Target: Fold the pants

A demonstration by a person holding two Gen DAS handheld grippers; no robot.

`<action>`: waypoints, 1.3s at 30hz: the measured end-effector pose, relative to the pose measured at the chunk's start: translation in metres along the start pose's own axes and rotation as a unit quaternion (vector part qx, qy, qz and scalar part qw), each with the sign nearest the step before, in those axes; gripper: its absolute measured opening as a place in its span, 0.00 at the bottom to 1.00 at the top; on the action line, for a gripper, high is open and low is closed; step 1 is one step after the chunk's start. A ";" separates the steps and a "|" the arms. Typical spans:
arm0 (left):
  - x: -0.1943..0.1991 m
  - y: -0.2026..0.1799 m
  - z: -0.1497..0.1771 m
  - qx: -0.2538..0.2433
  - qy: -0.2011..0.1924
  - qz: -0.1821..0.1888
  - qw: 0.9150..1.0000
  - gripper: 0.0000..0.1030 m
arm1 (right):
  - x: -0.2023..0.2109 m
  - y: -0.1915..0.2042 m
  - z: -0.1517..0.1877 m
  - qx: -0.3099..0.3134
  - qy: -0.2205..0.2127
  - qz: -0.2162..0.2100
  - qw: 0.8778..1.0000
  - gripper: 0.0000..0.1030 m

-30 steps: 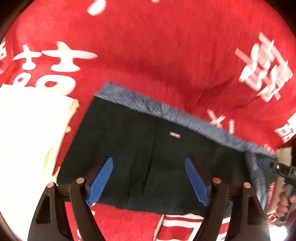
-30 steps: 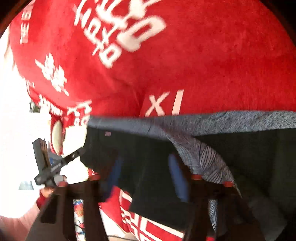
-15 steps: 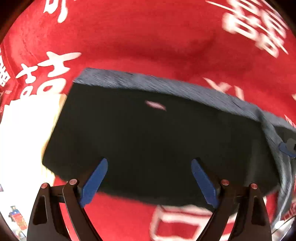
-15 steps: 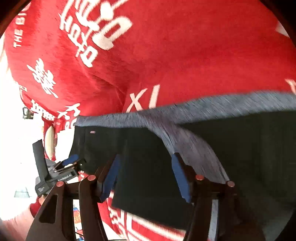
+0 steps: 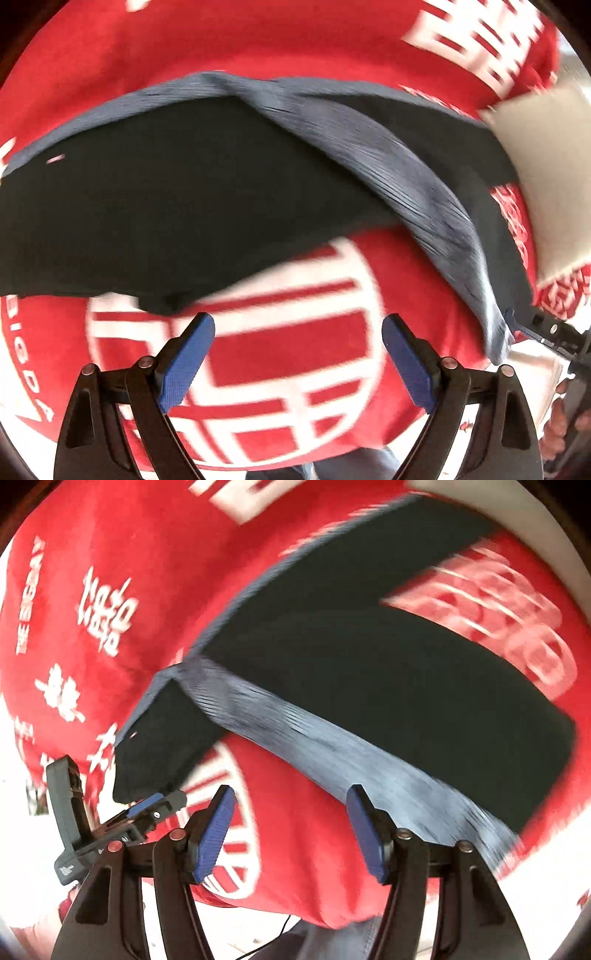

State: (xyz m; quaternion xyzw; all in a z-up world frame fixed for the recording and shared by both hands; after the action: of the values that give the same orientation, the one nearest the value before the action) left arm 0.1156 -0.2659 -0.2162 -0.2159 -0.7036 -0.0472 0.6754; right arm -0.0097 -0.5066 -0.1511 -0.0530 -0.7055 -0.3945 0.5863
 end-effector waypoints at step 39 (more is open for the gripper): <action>-0.062 -0.119 -0.032 0.168 0.066 0.172 0.969 0.90 | 0.080 -0.082 -0.024 0.008 0.059 -0.168 0.984 0.03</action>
State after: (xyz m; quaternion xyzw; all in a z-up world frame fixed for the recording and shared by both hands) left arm 0.1007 -0.3998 -0.2468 -0.2135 -0.6075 0.1739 0.7450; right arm -0.0599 -0.6085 -0.1221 0.0942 -0.6719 -0.4837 0.5530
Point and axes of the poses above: each gripper's, at about its wrist camera, not at the fingertips, and x roughly against the way its jaws point, y to its left, z to its underside, the point moved 8 cm from there along -x, roughly the way its jaws point, and after that the axes turned 3 degrees about -x, right-handed, at the moved point
